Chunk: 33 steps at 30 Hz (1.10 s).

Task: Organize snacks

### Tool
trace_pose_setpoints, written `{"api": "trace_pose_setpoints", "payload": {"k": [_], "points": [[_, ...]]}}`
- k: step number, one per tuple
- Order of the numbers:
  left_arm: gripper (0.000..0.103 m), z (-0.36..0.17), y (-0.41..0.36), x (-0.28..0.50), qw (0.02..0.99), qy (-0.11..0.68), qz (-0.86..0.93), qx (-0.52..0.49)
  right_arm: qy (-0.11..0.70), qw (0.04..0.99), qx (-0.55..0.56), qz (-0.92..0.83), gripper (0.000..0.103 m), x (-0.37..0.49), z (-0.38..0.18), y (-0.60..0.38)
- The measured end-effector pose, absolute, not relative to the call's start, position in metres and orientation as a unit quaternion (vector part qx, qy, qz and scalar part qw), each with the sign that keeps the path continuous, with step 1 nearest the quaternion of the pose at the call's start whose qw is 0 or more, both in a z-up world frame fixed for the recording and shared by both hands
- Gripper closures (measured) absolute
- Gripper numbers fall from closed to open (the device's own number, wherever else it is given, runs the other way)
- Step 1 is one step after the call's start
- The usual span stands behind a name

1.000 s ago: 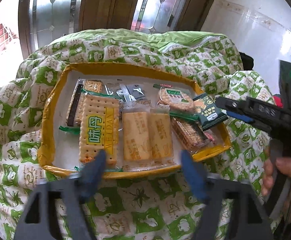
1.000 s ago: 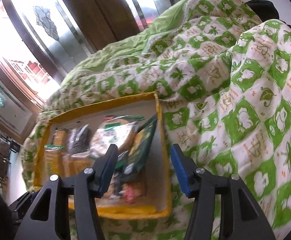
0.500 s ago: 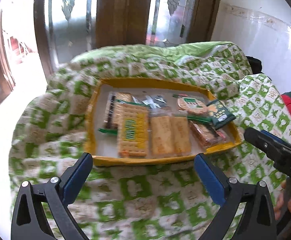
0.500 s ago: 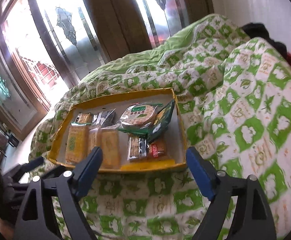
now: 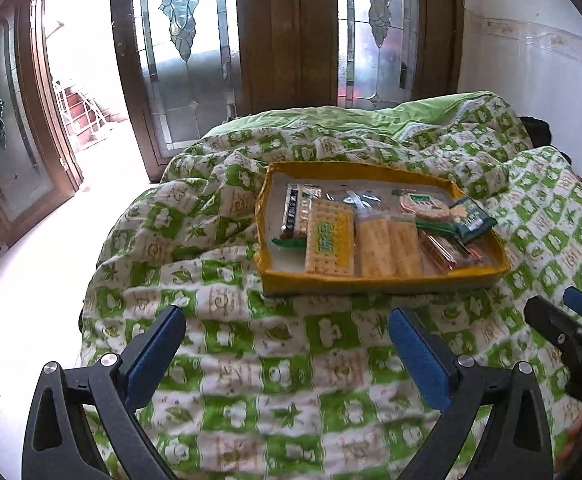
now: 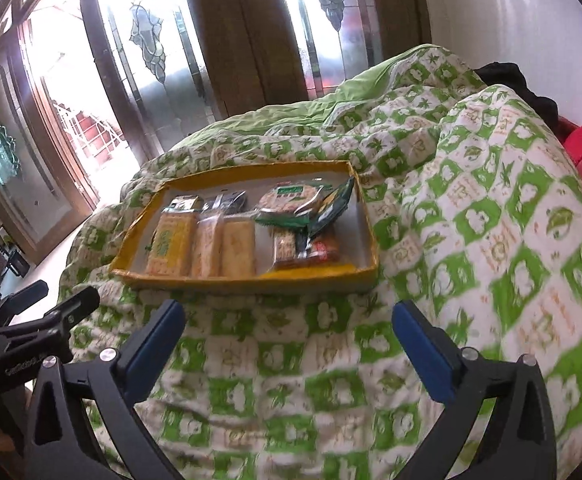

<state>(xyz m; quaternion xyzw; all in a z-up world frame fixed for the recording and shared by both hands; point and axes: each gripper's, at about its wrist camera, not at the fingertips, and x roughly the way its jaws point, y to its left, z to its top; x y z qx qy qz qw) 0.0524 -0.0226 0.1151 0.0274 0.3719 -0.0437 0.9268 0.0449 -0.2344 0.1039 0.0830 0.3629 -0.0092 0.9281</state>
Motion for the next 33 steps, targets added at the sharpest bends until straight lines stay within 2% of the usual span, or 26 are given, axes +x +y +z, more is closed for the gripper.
{"api": "trace_pose_setpoints", "payload": {"k": [20, 33], "points": [[0.001, 0.114, -0.018, 0.001, 0.921, 0.383, -0.052, 0.047, 0.341, 0.936, 0.071, -0.040, 0.000, -0.009, 0.123, -0.206], [0.001, 0.141, -0.031, 0.000, 0.925, 0.370, -0.066, 0.062, 0.334, 0.938, 0.082, -0.046, 0.000, -0.015, 0.137, -0.210]]}}
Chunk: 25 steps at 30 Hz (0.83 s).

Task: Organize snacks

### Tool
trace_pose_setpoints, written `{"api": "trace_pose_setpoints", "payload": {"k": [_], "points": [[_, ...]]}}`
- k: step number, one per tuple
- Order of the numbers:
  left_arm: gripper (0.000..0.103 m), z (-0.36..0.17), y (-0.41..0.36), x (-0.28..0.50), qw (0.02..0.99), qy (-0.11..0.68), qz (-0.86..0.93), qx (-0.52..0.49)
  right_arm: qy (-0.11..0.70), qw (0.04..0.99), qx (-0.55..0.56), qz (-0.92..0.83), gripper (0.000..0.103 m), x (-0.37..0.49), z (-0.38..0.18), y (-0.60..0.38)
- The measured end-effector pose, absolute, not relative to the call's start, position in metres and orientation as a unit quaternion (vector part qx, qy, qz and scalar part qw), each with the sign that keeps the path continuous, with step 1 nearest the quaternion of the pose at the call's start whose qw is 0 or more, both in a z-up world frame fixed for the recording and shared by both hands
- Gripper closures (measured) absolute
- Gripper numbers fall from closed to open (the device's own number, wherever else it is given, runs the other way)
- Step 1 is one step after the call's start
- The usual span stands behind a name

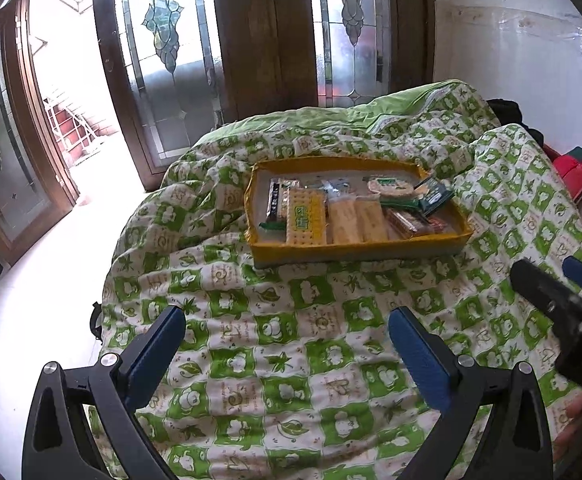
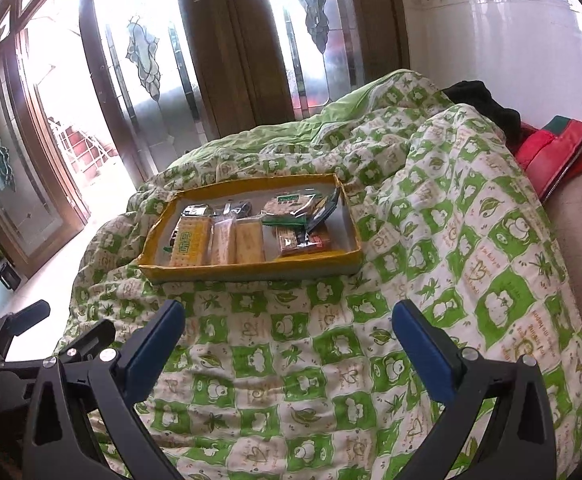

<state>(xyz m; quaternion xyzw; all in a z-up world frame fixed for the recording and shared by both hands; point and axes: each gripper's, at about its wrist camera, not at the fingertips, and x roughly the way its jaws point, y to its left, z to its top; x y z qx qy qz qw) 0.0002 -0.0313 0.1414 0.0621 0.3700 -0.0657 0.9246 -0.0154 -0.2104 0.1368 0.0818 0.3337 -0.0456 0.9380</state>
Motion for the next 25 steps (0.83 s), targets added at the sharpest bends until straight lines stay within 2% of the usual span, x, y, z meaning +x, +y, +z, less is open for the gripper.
{"api": "trace_pose_setpoints", "payload": {"k": [20, 23, 25], "points": [[0.001, 0.162, -0.039, 0.035, 0.924, 0.371, -0.072, 0.057, 0.345, 0.935, 0.065, -0.052, 0.000, 0.011, 0.159, -0.206], [0.001, 0.156, -0.033, 0.036, 0.923, 0.374, -0.069, 0.055, 0.371, 0.925, 0.062, -0.052, 0.000, 0.013, 0.146, -0.205], [0.001, 0.147, -0.025, 0.038, 0.923, 0.378, -0.063, 0.048, 0.410, 0.907, 0.085, -0.035, 0.000, 0.013, 0.118, -0.201]]}}
